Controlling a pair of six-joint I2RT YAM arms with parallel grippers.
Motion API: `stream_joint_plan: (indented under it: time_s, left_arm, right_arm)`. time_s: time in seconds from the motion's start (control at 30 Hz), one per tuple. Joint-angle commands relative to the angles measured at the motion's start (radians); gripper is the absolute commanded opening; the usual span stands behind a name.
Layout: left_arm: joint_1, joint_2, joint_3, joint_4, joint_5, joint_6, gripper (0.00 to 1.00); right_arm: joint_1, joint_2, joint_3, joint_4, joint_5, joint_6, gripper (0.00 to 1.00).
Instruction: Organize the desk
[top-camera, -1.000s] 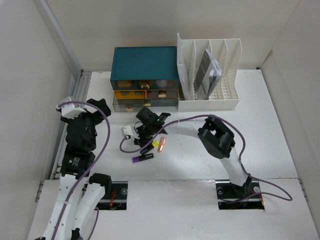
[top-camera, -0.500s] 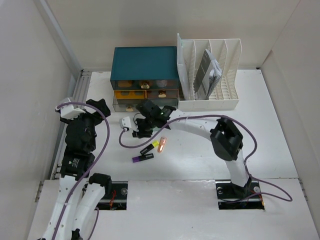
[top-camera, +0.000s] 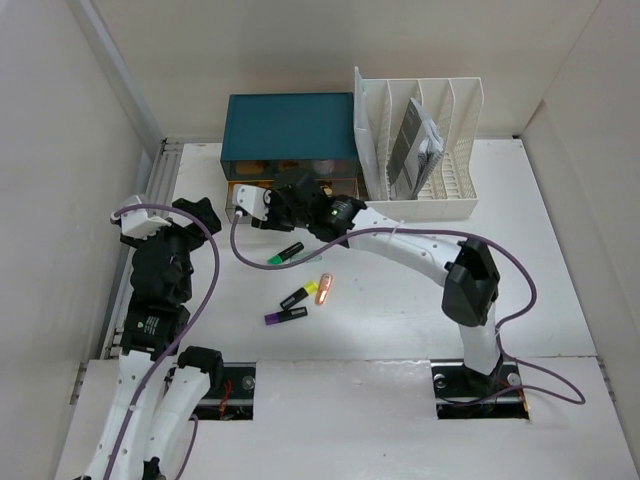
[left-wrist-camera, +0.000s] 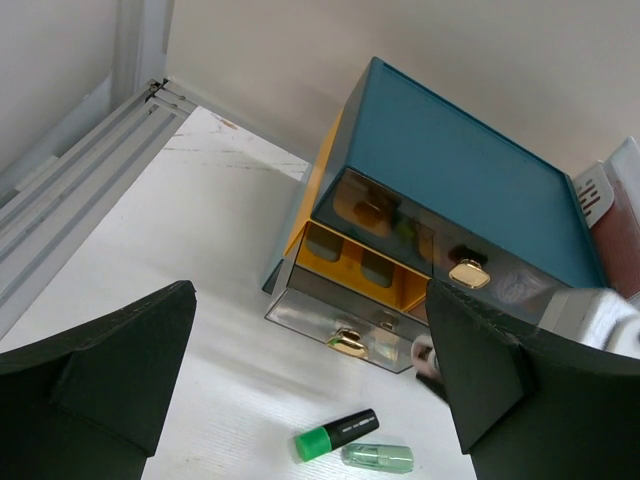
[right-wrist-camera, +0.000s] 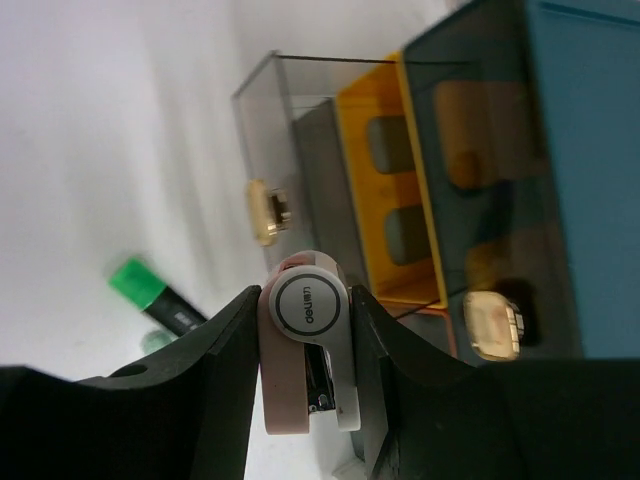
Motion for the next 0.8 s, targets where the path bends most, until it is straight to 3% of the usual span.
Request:
stream_joint_plan:
  time_s: [0.0,0.43,0.77]
  left_arm:
    - [0.001,-0.002,-0.01,0.031,-0.004,-0.006,0.97]
    - [0.001,-0.002,-0.01,0.031,-0.004,0.003,0.97]
    - [0.001,-0.002,-0.01,0.031,-0.004,0.003,0.97]
  right_arm:
    - [0.002,0.032,0.05,0.16,0.177,0.044,0.21]
    - [-0.078,0.184,0.241,0.157,0.217,0.017,0.21]
    - [-0.078,0.228,0.285,0.111,0.137,0.044,0.33]
